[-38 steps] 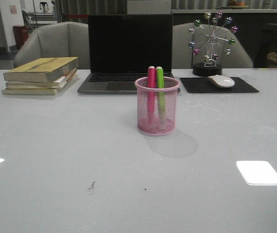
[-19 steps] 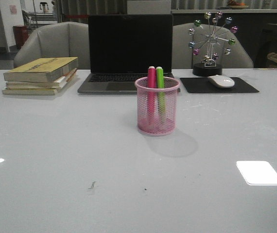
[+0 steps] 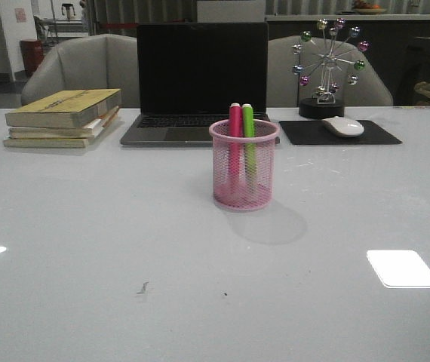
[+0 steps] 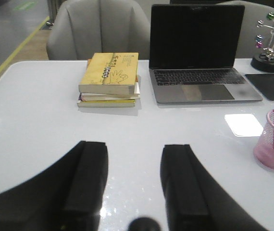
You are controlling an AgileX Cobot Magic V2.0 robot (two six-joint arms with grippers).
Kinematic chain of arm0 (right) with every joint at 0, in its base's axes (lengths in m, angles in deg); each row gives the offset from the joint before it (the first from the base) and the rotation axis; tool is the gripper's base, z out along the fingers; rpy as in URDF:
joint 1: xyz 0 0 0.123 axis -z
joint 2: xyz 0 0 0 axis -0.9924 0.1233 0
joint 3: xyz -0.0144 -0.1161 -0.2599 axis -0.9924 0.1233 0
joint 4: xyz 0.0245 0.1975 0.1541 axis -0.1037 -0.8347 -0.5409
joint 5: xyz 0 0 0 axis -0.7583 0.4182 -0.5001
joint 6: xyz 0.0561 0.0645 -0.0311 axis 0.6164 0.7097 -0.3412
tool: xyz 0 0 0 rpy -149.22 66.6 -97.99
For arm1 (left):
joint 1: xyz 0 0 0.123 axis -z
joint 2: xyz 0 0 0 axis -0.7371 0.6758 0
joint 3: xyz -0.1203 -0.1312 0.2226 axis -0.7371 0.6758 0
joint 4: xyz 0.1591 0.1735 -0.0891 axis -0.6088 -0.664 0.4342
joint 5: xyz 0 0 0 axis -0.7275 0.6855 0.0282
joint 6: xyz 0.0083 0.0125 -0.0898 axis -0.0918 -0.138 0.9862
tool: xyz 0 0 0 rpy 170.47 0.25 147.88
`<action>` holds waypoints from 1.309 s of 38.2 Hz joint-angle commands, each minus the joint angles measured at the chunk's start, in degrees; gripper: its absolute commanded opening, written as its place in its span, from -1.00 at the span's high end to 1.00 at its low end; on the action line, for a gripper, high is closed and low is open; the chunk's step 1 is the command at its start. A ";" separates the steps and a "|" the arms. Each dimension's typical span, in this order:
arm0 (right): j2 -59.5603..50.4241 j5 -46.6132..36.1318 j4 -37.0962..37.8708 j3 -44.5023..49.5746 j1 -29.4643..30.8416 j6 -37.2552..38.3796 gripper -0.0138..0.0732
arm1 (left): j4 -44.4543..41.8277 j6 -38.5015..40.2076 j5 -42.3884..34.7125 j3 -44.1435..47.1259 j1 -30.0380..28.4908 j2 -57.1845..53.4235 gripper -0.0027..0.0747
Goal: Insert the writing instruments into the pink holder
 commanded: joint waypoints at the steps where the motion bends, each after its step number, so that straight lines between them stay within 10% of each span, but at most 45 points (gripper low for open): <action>1: 0.25 -4.21 -0.77 -1.48 0.33 -0.16 -0.17 | 1.56 0.31 -3.22 -1.62 1.81 0.11 0.02; 35: 0.25 -4.20 -0.84 -1.48 0.33 -0.16 -0.15 | -0.10 0.31 -3.71 -1.62 3.50 0.11 0.02; 50: 0.25 -4.25 -0.84 -1.48 0.33 -0.16 0.54 | -0.10 0.31 -3.71 -1.62 3.50 0.11 0.02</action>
